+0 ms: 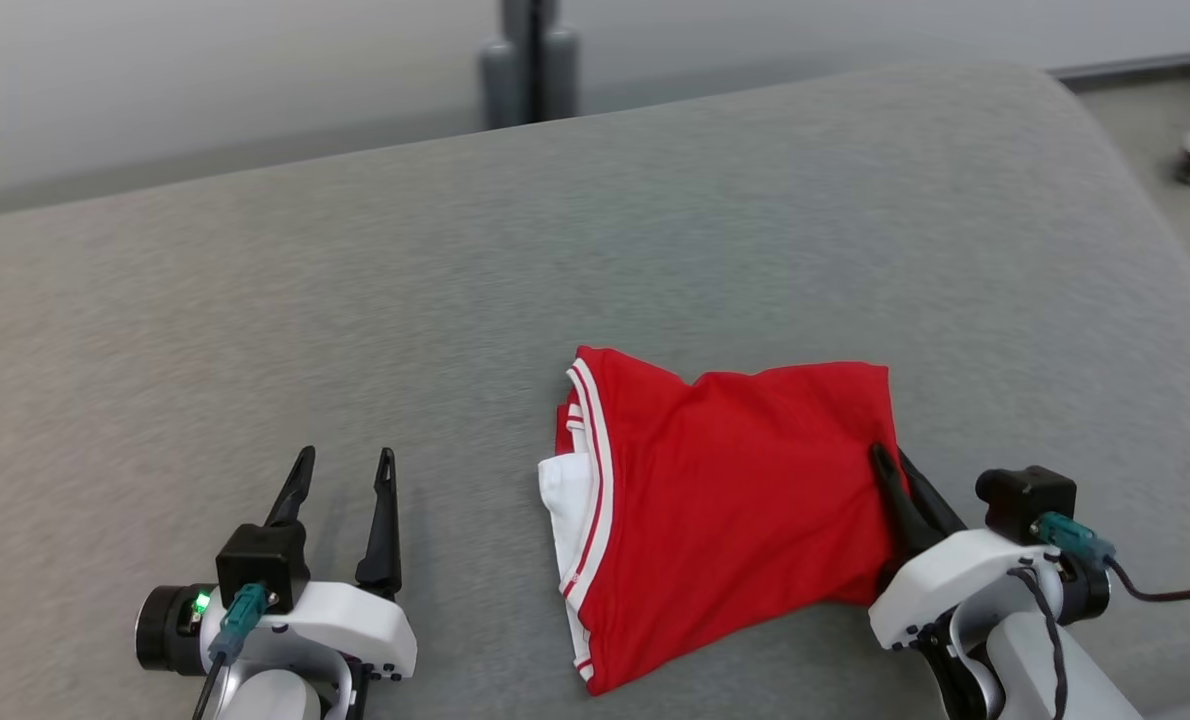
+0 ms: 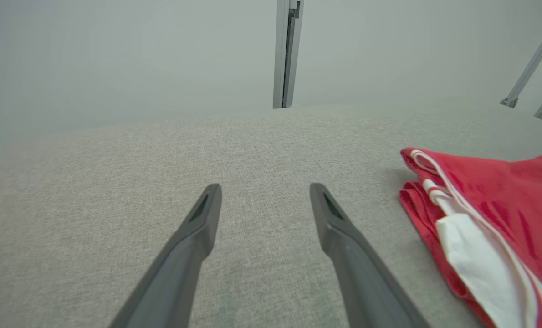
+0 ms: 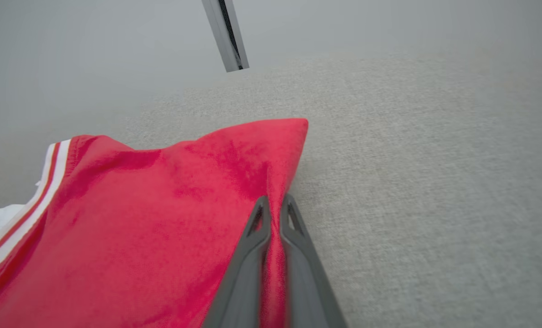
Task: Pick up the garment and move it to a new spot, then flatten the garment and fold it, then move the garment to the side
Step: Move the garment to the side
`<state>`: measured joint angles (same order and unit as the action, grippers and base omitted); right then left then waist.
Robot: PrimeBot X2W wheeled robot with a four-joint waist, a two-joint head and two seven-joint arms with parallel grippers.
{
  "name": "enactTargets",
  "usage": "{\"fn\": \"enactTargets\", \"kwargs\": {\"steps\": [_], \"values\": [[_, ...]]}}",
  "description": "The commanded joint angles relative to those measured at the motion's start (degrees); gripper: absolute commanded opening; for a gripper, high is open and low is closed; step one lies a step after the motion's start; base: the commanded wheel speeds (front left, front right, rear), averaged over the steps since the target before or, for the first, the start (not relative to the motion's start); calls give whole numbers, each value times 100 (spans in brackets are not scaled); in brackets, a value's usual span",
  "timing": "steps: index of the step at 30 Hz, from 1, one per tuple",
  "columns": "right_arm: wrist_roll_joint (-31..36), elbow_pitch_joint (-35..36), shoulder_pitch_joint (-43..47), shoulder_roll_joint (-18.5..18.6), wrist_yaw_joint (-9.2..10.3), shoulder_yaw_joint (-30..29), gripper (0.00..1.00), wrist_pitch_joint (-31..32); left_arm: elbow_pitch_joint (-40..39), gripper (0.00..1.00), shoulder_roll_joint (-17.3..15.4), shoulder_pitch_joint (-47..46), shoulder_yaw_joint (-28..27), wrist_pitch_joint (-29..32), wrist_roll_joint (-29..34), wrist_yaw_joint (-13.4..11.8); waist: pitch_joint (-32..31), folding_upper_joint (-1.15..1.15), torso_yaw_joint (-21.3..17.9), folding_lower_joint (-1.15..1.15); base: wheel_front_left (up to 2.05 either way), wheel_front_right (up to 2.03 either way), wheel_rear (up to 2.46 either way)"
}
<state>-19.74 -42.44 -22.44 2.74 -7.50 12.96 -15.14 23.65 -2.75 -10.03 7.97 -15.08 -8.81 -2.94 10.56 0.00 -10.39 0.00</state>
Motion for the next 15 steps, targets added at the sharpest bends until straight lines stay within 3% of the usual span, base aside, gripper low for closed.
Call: {"fn": "enactTargets", "kwargs": {"steps": [1,9,15], "values": [[-66,52,81,34,3,-27,0,2,19,100,-33,-74,-34,-12,43,26,84,0,-896,0,0,0,0],[-320,237,247,28,2,204,0,1,34,100,-31,-101,-128,-12,243,131,228,0,-1850,0,0,0,0],[-278,346,147,27,2,241,0,1,73,100,-37,-231,-69,-12,361,231,384,0,-1913,0,0,0,0]]}}
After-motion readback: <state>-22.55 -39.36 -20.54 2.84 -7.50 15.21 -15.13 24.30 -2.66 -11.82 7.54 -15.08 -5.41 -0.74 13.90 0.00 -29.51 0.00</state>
